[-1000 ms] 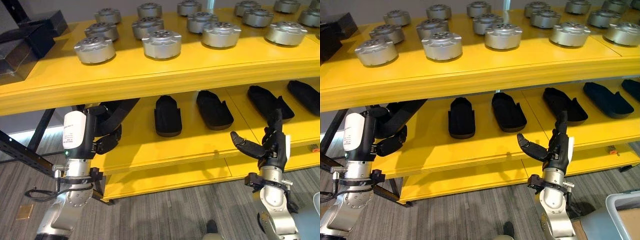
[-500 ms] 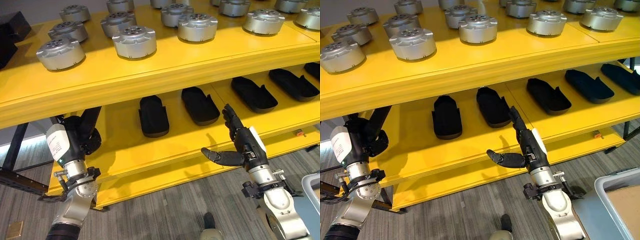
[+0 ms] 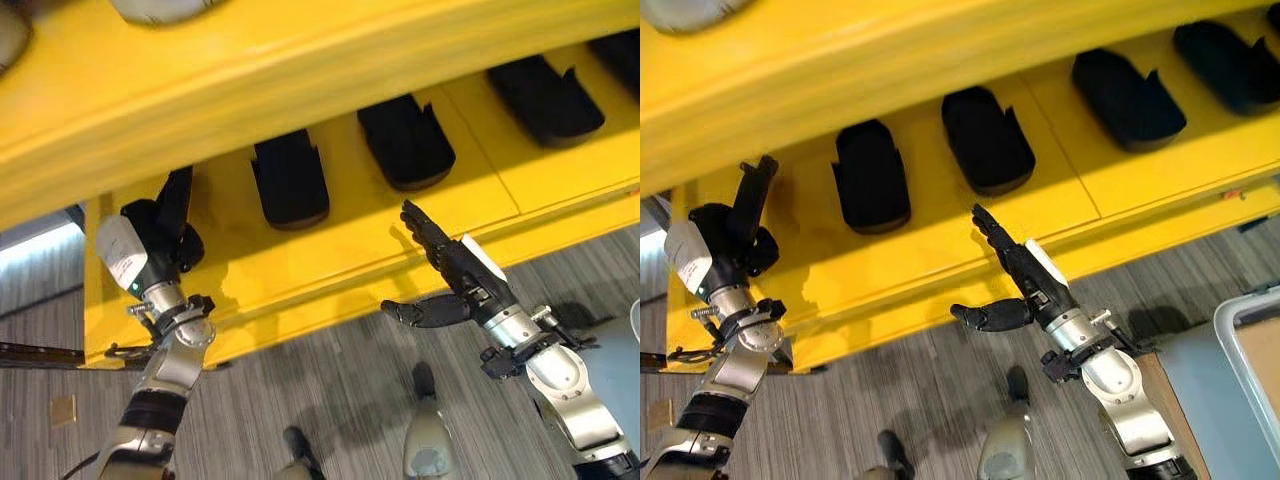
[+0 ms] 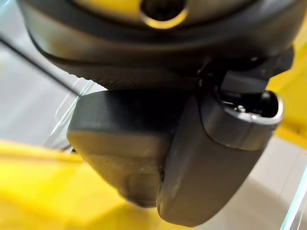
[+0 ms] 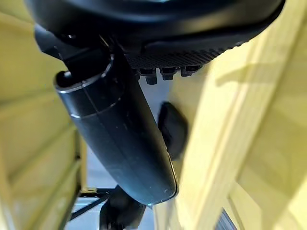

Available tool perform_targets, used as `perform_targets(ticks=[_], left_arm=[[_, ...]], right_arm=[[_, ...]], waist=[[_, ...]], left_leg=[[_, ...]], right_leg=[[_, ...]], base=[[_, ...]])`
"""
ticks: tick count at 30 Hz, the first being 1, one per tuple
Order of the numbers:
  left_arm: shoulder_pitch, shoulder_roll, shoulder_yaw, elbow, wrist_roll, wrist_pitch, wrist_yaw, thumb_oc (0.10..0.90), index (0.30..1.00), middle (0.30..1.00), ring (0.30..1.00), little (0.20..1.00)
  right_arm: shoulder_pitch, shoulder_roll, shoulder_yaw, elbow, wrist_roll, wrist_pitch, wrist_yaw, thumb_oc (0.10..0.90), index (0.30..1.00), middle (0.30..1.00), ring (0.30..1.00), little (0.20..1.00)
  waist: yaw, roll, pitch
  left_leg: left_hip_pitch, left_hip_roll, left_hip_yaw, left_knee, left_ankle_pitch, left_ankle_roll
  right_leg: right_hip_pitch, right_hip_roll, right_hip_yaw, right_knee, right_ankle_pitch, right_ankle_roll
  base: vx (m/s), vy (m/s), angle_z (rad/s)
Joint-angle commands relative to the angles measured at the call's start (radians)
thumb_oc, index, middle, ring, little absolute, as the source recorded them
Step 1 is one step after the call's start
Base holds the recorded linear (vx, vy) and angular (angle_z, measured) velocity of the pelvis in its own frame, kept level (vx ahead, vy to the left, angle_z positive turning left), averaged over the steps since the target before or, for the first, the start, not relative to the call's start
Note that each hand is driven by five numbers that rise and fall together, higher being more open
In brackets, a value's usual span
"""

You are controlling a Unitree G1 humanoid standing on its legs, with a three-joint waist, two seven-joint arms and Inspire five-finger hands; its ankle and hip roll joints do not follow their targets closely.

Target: Move parts from the plastic box to the shelf.

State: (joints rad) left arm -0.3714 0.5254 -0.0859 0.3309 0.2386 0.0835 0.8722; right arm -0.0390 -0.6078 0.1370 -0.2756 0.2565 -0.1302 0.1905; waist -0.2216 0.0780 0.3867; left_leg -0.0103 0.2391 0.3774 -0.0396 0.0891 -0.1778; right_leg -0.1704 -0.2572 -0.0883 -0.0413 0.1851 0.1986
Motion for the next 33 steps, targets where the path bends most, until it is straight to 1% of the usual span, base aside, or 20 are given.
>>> perform_targets(ticks=[1,3,5,6,9,13,15,22,25,30,33], left_arm=[[-0.124,0.153,0.071,-0.023,0.019,-0.051,0.134,0.400,0.300,0.300,0.300,0.300],[-0.134,0.162,0.064,-0.025,0.024,-0.050,0.128,0.400,0.300,0.300,0.300,0.300],[-0.160,0.177,0.045,-0.032,0.027,-0.040,0.108,0.400,0.300,0.300,0.300,0.300],[-0.179,0.179,0.036,-0.031,0.029,-0.035,0.108,0.400,0.300,0.300,0.300,0.300],[-0.222,0.192,0.017,-0.011,0.022,-0.024,0.121,0.400,0.300,0.300,0.300,0.300],[-0.257,0.192,0.016,-0.011,0.014,0.005,0.124,0.400,0.300,0.300,0.300,0.300],[-0.278,0.193,0.021,-0.001,0.017,0.018,0.107,0.400,0.300,0.300,0.300,0.300],[-0.340,0.221,-0.001,0.082,0.014,0.028,0.093,0.400,0.300,0.300,0.300,0.300],[-0.375,0.227,-0.022,0.128,0.004,0.047,0.086,0.400,0.300,0.300,0.300,0.300],[-0.408,0.236,-0.037,0.191,-0.020,0.065,0.090,0.400,0.300,0.300,0.300,0.300],[-0.432,0.253,-0.053,0.257,-0.016,0.065,0.072,0.400,0.300,0.300,0.300,0.300]], right_arm=[[-0.084,0.021,-0.021,-0.150,0.057,-0.087,0.003,0.900,1.000,1.000,1.000,1.000],[-0.089,0.025,-0.007,-0.149,0.060,-0.088,0.009,0.900,1.000,1.000,1.000,1.000],[-0.108,0.023,0.020,-0.134,0.081,-0.088,0.023,0.900,1.000,1.000,1.000,1.000],[-0.127,0.022,0.030,-0.129,0.080,-0.084,0.013,0.900,1.000,1.000,1.000,1.000],[-0.169,0.026,0.052,-0.115,0.070,-0.076,-0.005,0.900,1.000,1.000,1.000,1.000],[-0.180,0.029,0.061,-0.105,0.067,-0.069,-0.017,0.900,1.000,1.000,1.000,1.000],[-0.186,0.029,0.064,-0.107,0.065,-0.060,-0.022,0.900,1.000,1.000,1.000,1.000],[-0.210,0.028,0.065,-0.107,0.077,-0.049,-0.024,0.900,1.000,1.000,1.000,1.000],[-0.232,0.029,0.070,-0.107,0.079,-0.034,-0.022,0.900,1.000,1.000,1.000,1.000],[-0.255,0.029,0.077,-0.104,0.079,-0.021,-0.018,0.900,1.000,1.000,1.000,1.000],[-0.264,0.019,0.082,-0.103,0.087,-0.014,-0.017,0.900,1.000,1.000,1.000,1.000]], waist=[[-0.017,-0.052,-0.070],[-0.014,-0.057,-0.058],[-0.002,-0.065,-0.033],[0.004,-0.068,-0.022],[0.013,-0.072,0.003],[0.017,-0.081,0.028],[0.016,-0.087,0.041],[0.011,-0.097,0.065],[0.007,-0.102,0.077],[0.000,-0.103,0.086],[-0.009,-0.104,0.087]], left_leg=[[-0.042,-0.039,-0.045,0.090,-0.046,0.051],[-0.055,-0.038,-0.050,0.108,-0.050,0.053],[-0.107,-0.036,-0.076,0.182,-0.068,0.056],[-0.131,-0.037,-0.086,0.212,-0.076,0.057],[-0.186,-0.031,-0.106,0.266,-0.086,0.057],[-0.233,-0.022,-0.110,0.337,-0.109,0.061],[-0.263,-0.016,-0.116,0.386,-0.131,0.062],[-0.303,-0.007,-0.119,0.437,-0.149,0.067],[-0.336,-0.004,-0.122,0.466,-0.160,0.071],[-0.352,-0.001,-0.118,0.479,-0.162,0.071],[-0.356,0.004,-0.110,0.484,-0.162,0.070]], right_leg=[[-0.015,0.091,0.047,0.197,-0.193,-0.042],[-0.025,0.095,0.047,0.211,-0.197,-0.045],[-0.064,0.103,0.048,0.267,-0.215,-0.058],[-0.082,0.105,0.047,0.290,-0.223,-0.064],[-0.132,0.106,0.051,0.346,-0.236,-0.071],[-0.172,0.102,0.050,0.411,-0.257,-0.078],[-0.199,0.097,0.051,0.465,-0.282,-0.080],[-0.242,0.098,0.054,0.522,-0.300,-0.081],[-0.278,0.096,0.057,0.554,-0.307,-0.082],[-0.297,0.096,0.061,0.566,-0.310,-0.083],[-0.306,0.096,0.066,0.573,-0.310,-0.084]], base=[[-0.10,-0.044,0.06],[-0.09,-0.060,0.04],[-0.15,-0.097,0.06],[-0.18,-0.069,0.12],[-0.16,-0.040,0.11],[-0.12,-0.049,0.10],[-0.10,-0.045,0.10],[-0.06,-0.014,0.03],[-0.07,-0.003,-0.02],[-0.04,0.007,0.01],[-0.01,0.009,0.00]])
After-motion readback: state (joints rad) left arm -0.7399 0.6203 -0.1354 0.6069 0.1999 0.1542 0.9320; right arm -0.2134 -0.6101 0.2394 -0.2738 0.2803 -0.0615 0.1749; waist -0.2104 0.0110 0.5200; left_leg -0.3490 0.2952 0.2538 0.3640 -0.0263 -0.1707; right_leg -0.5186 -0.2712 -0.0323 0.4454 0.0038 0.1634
